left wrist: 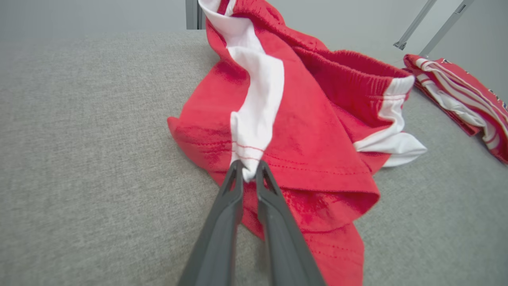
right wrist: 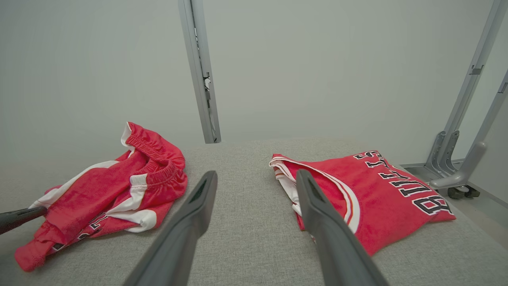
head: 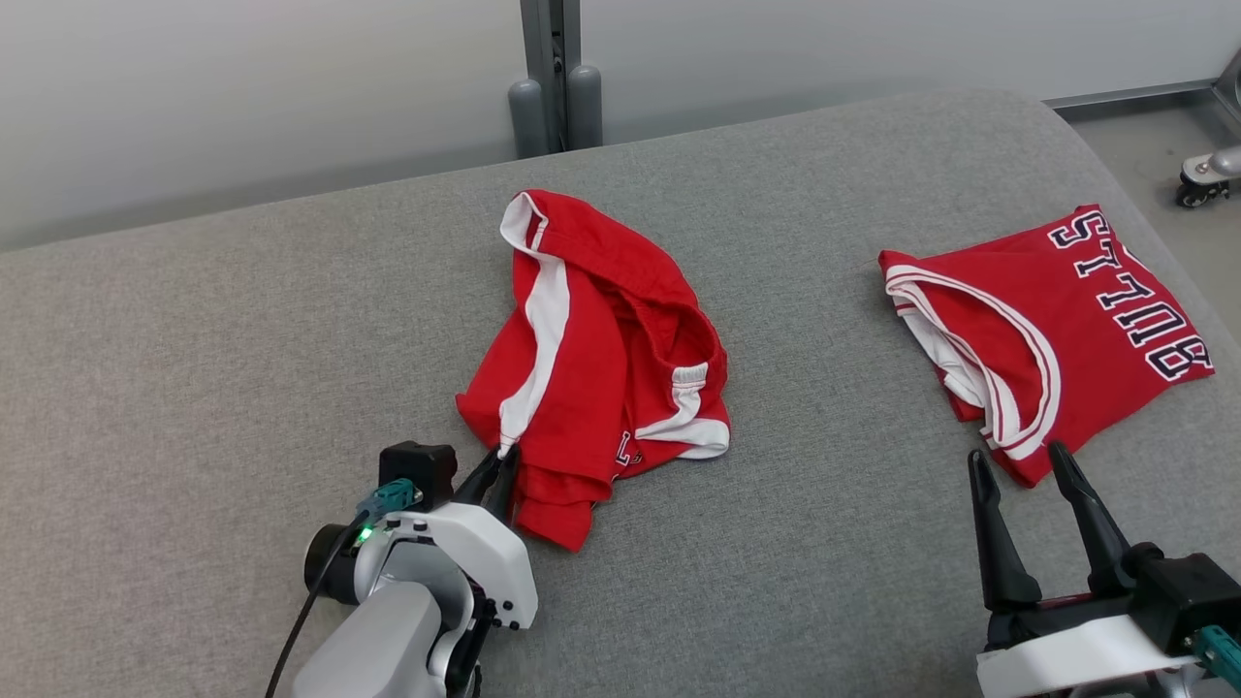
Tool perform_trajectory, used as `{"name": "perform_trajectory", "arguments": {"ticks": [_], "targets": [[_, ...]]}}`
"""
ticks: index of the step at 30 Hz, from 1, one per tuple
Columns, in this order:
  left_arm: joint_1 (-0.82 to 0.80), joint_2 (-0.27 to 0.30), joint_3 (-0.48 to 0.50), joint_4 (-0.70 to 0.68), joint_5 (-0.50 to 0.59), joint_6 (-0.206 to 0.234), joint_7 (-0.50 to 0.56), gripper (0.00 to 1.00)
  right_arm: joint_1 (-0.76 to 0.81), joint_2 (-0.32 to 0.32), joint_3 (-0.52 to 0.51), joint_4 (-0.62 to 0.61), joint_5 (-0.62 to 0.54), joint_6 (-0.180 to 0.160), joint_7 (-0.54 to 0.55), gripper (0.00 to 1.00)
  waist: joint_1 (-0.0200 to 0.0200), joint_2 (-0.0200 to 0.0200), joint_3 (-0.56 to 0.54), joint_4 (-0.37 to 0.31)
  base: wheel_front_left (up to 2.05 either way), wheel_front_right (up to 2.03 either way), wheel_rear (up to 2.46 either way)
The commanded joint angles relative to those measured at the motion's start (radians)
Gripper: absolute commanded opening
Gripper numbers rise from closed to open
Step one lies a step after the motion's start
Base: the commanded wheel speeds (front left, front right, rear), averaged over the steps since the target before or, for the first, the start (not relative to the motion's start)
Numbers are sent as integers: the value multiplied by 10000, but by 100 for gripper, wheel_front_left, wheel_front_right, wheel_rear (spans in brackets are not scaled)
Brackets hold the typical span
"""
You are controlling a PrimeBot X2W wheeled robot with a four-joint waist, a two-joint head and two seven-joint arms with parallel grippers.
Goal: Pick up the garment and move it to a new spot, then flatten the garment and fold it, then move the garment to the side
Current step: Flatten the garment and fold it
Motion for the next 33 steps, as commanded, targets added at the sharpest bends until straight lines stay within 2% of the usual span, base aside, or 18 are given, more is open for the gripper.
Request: {"name": "perform_trajectory", "arguments": {"ticks": [1, 2, 9, 16, 23, 28, 33], "targets": [[-238, 56, -52, 16, -100, 28, -102, 4, 86, -52, -17, 8, -46, -2, -4, 100, 0, 0, -43, 34, 0, 0, 0], [-251, 56, -31, -17, -147, 28, -146, 0, 102, -52, -28, 6, -42, -2, -4, 100, 0, 0, -62, 53, 0, 0, 0], [-746, 473, 470, -497, -314, 82, -310, 0, 178, -51, -120, -16, -4, -2, -4, 100, 0, 0, -118, 219, 0, 0, 0], [-1774, 1680, 1019, -1362, -153, 310, -269, 0, 106, -52, 10, 50, 81, -2, -4, 100, 0, 0, -225, 225, 0, 0, 0], [-3033, 2849, 1249, -1953, 191, 459, 10, 0, -25, -52, 88, 85, 180, -2, -4, 100, 0, 0, -201, -95, 0, 0, 0], [-3959, 3367, 1281, -2177, 419, 409, 165, 0, -125, -52, 121, 103, 306, -2, -4, 100, 0, 0, -81, -408, 0, 0, 0], [-4836, 3578, 1169, -2414, 647, 229, 282, 0, -204, -52, 109, 129, 427, -2, -4, 100, 0, 0, -4, -663, 0, 0, 0]]}}
